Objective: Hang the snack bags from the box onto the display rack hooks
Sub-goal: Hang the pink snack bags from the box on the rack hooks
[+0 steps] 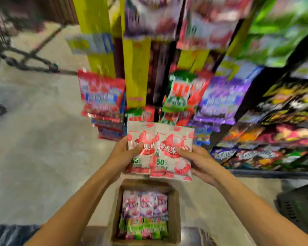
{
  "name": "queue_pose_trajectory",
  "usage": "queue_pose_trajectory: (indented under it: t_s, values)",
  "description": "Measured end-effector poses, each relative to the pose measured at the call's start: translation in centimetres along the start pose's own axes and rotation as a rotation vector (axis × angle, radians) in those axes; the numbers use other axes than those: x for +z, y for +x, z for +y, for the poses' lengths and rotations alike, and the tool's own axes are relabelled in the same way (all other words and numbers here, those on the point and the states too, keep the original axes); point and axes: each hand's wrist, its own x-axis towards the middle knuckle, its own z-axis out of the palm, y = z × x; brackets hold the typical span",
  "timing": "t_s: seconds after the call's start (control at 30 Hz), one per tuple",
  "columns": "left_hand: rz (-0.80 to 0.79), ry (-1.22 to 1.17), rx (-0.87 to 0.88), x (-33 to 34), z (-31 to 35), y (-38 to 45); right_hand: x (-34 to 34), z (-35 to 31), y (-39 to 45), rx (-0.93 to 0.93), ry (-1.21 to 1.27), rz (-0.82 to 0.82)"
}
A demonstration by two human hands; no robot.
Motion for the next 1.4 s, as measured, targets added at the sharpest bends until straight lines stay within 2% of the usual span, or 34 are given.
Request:
queue_pose_trajectory:
  t_s: [0.17,0.43,0.6,0.8,0.97,1.13,1.27,1.4]
  values:
    - [-0.037,0.012,0.140,0.1,11.0,-3.1,1.9,-9.7,-5.9,-0.115,0.015,-0.075]
    - [-0.051,0.032,0.423,-0.2,26.3,-7.2,5.6,-23.3,-14.1,-0.352,-0.074,-0.081]
    - [-0.022,0.038,0.608,0.0,36.1,-9.9,8.7,-31.9,-19.8,-0.511,-0.118,-0.020]
    - [0.002,0.049,0.842,0.8,46.0,-12.4,12.1,-40.8,-24.4,-0.722,-0.059,0.083]
    - [-0.018,0.009,0.858,2.0,52.7,-13.3,14.3,-46.8,-27.3,-0.858,-0.052,0.194]
    - [-0.015,-0.028,0.851,2.0,57.8,-13.3,14.7,-54.8,-28.9,-0.926,0.112,0.268]
    - [0.020,-0.048,0.894,1.9,60.5,-14.2,14.9,-60.4,-28.9,-0.972,0.200,0.350]
    - [0.044,-0.036,0.917,1.3,61.8,-14.2,14.2,-65.3,-25.9,-1.001,0.169,0.480]
